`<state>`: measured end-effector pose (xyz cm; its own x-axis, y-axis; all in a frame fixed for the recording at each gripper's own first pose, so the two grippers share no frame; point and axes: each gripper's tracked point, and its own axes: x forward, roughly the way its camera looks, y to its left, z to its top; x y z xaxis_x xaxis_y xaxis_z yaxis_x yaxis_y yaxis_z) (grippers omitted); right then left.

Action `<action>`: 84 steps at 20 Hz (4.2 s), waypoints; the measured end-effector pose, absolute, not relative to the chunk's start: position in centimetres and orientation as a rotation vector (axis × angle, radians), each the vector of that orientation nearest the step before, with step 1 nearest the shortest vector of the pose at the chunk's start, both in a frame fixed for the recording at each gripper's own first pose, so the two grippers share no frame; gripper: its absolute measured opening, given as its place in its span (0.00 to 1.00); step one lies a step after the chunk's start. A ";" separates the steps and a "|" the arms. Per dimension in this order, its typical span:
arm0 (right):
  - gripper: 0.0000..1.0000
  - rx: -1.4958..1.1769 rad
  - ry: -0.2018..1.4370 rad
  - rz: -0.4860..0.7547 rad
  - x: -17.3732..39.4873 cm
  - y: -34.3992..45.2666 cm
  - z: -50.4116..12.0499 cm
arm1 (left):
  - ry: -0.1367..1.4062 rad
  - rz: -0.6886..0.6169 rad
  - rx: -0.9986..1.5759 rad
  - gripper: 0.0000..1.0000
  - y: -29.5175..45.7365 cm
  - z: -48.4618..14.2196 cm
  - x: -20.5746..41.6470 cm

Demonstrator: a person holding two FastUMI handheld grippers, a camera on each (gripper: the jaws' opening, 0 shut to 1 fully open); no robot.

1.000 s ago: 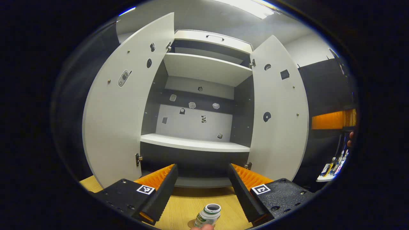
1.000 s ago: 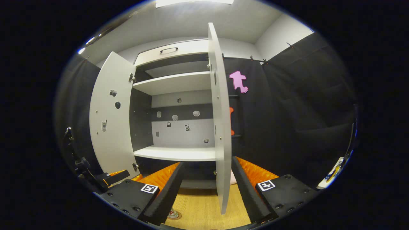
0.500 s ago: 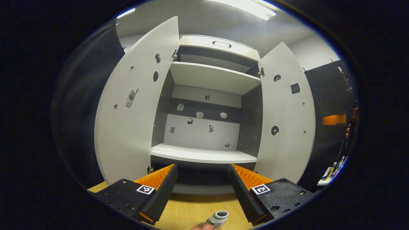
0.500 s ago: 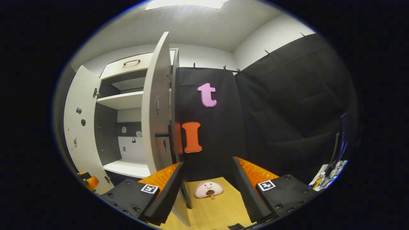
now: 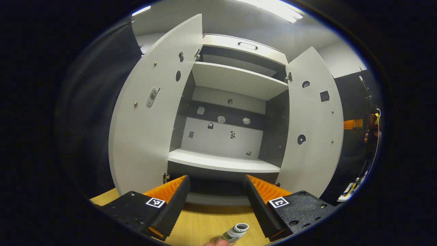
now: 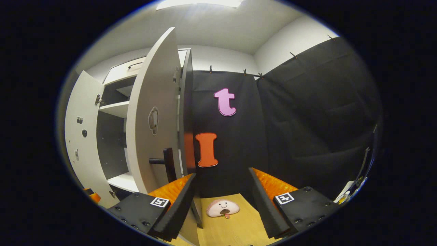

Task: Grasp the bottle in the cabinet with the left hand and place it on the coaster, then close the right door with the right hand and the left door with the left hand.

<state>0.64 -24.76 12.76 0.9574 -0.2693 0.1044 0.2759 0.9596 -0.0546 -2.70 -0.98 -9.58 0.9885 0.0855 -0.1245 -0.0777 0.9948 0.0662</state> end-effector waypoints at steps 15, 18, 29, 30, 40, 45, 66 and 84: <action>0.94 -0.177 -0.131 -0.307 1.1 -22.1 12.8 | 0.073 0.083 0.097 0.95 0.2 -7.7 -2.6; 0.93 -0.120 -0.128 -0.265 1.1 -20.7 12.5 | 0.067 0.081 0.112 0.95 0.7 -7.2 -2.7; 0.86 -0.098 -0.099 -0.098 3.2 -12.6 11.3 | 0.043 0.154 0.094 0.95 2.5 -6.6 -4.6; 0.86 -0.084 -0.096 -0.072 3.7 -11.7 11.2 | 0.044 0.161 0.089 0.95 2.4 -6.5 -4.8; 0.95 -0.039 -0.084 0.099 7.1 -5.4 10.2 | 0.030 0.232 0.096 0.95 4.4 -5.7 -6.2; 0.95 -0.060 -0.032 0.104 9.8 -4.1 8.3 | 0.042 0.230 0.097 0.95 4.2 -6.2 -5.7; 0.94 -0.096 -0.012 0.040 15.8 -1.3 7.0 | -0.006 0.325 0.114 0.95 7.9 -3.3 -8.0; 0.95 -0.064 -0.023 0.042 7.5 -4.6 7.2 | -0.120 0.683 0.132 0.95 23.0 6.8 -10.7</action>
<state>7.54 -4.65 7.23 0.9989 0.0424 0.0218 -0.0409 0.9971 -0.0640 -10.67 23.04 6.77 0.7695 0.6199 0.1535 -0.6351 0.7681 0.0820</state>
